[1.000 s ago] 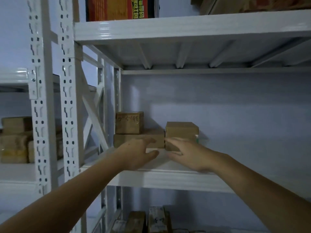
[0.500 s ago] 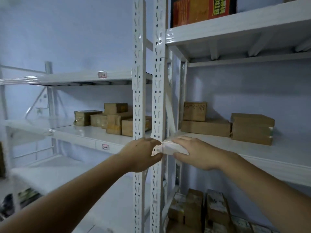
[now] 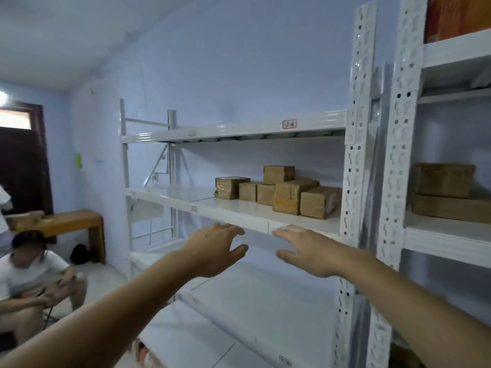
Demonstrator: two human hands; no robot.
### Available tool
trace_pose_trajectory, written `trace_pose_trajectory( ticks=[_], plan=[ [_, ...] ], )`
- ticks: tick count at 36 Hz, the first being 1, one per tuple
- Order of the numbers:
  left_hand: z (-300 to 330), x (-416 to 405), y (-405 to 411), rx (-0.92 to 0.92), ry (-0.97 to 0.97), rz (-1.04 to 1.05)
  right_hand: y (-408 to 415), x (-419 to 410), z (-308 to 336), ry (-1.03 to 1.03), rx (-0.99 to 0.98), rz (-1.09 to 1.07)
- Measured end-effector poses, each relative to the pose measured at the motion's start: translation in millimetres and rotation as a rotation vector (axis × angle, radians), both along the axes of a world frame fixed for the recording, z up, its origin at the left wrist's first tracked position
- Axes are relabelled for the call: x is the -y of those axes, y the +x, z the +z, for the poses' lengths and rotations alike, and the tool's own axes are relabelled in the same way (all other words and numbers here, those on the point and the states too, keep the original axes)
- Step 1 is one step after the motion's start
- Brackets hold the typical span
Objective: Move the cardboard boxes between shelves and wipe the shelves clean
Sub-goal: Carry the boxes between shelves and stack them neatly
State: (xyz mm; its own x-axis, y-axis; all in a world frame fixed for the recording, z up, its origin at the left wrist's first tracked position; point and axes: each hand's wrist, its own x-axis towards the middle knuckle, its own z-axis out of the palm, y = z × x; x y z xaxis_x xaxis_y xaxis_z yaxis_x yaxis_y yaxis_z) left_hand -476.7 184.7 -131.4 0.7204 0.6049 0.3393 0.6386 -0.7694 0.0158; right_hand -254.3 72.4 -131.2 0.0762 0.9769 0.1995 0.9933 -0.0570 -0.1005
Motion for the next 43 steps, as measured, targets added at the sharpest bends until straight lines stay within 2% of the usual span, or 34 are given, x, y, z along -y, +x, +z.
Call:
trace_pose_trajectory(
  ticks=[8, 17, 24, 30, 43],
  plan=[
    [-15.5, -84.5, -69.8, -0.018, -0.035, 0.071, -50.3, -94.2, -17.6, -0.039, -0.021, 0.05],
    [-37.0, -185.1, -85.9, -0.039, -0.035, 0.084, -54.6, -200.8, -28.7, -0.058, -0.029, 0.068],
    [-38.6, -281.7, -56.9, -0.044, -0.011, 0.067, -26.5, -287.4, -30.1, -0.042, -0.022, 0.055],
    [-14.7, -376.5, -20.6, 0.012, 0.016, 0.042, 1.7, -371.5, -7.5, -0.008, -0.007, 0.017],
    [-3.1, -556.7, 62.7, 0.102, -0.016, -0.12, 47.4, -502.8, 11.2, 0.127, -0.104, -0.202]
  ],
)
